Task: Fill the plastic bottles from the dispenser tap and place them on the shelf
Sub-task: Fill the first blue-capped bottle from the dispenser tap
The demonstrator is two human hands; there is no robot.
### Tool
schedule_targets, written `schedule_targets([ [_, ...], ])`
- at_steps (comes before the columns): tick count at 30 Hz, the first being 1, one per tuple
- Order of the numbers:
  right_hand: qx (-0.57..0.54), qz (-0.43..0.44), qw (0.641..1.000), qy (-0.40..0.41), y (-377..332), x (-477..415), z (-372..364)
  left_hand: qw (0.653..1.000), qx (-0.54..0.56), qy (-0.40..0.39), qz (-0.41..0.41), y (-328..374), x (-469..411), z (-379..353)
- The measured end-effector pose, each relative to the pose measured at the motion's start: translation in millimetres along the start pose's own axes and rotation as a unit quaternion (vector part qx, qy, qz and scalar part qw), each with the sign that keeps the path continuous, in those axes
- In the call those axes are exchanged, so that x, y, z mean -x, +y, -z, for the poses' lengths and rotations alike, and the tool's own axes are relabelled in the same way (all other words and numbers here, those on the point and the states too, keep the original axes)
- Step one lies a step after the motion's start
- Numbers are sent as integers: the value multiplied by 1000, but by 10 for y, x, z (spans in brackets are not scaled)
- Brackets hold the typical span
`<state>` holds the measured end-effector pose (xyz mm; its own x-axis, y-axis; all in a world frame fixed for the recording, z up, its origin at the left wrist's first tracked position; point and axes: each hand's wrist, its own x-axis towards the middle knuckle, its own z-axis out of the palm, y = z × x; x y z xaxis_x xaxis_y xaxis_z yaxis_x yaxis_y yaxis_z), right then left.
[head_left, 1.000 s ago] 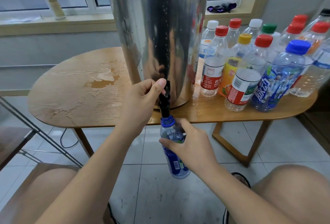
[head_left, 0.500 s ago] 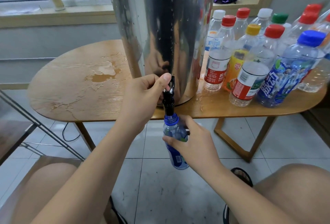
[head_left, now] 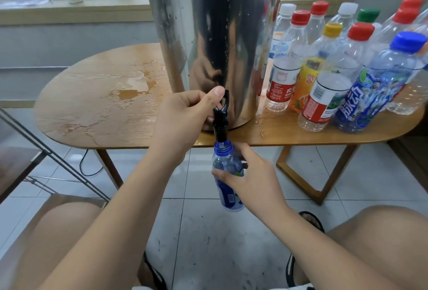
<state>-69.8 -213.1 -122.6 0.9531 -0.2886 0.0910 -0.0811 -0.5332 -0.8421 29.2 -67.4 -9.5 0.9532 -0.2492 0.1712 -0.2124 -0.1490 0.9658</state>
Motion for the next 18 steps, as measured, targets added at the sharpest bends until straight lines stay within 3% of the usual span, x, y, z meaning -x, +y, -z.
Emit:
schedule_targets([
  [18,-7,10,1000,-3,19,-22,-20,999,-38,13,-27,-25,18,21],
])
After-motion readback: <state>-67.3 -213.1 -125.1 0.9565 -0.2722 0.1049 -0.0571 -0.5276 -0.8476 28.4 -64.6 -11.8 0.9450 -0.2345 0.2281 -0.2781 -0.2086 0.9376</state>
